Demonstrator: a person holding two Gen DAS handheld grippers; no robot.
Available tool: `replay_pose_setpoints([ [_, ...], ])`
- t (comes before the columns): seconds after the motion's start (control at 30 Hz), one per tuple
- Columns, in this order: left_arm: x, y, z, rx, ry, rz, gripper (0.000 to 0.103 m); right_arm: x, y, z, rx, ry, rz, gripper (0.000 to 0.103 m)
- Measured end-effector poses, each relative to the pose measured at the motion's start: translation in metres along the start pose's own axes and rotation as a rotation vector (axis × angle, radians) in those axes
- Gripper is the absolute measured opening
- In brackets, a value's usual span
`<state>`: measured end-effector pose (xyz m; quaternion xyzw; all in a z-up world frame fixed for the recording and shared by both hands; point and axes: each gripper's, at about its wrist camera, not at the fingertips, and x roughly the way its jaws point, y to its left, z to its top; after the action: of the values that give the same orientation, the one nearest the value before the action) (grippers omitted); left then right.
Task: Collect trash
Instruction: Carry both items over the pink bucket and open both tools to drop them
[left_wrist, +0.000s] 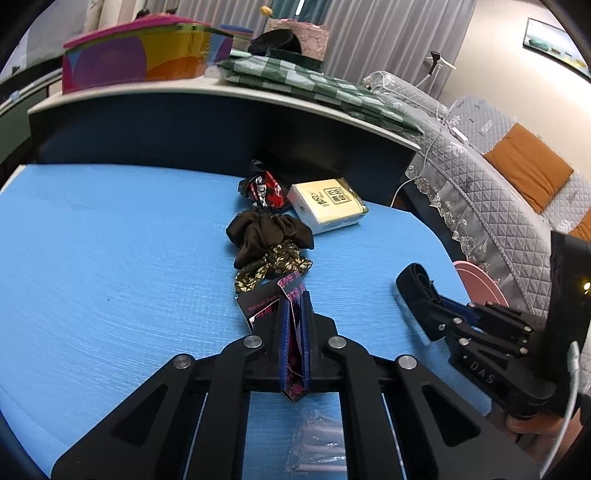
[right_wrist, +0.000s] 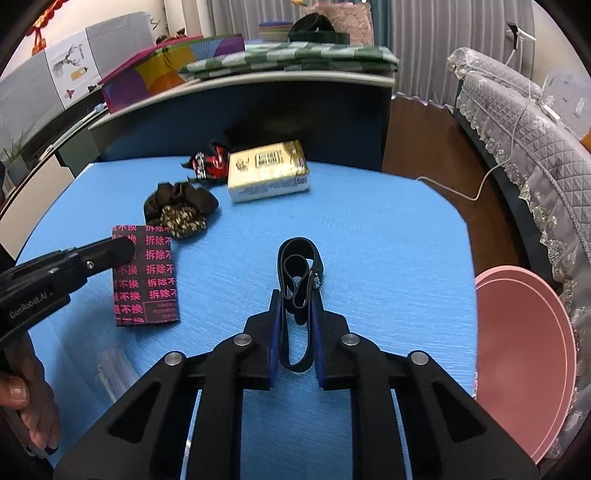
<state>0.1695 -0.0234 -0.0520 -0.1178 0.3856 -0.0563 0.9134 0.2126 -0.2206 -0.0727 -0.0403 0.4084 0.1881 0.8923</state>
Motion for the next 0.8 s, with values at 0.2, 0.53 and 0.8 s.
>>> replay_pose_setpoints([
  [0.2, -0.015, -0.011, 0.000, 0.051, -0.037, 0.021, 0.005, -0.024, 0.002, 0.002, 0.001, -0.063, 0.013, 0.015],
  [0.53, -0.043, -0.026, -0.003, 0.092, -0.083, 0.013, 0.005, -0.067, 0.006, -0.001, 0.007, -0.148, 0.018, 0.014],
  [0.8, -0.065, -0.037, -0.009, 0.126, -0.110, 0.014, 0.005, -0.099, 0.005, -0.010, 0.008, -0.190, 0.009, 0.014],
])
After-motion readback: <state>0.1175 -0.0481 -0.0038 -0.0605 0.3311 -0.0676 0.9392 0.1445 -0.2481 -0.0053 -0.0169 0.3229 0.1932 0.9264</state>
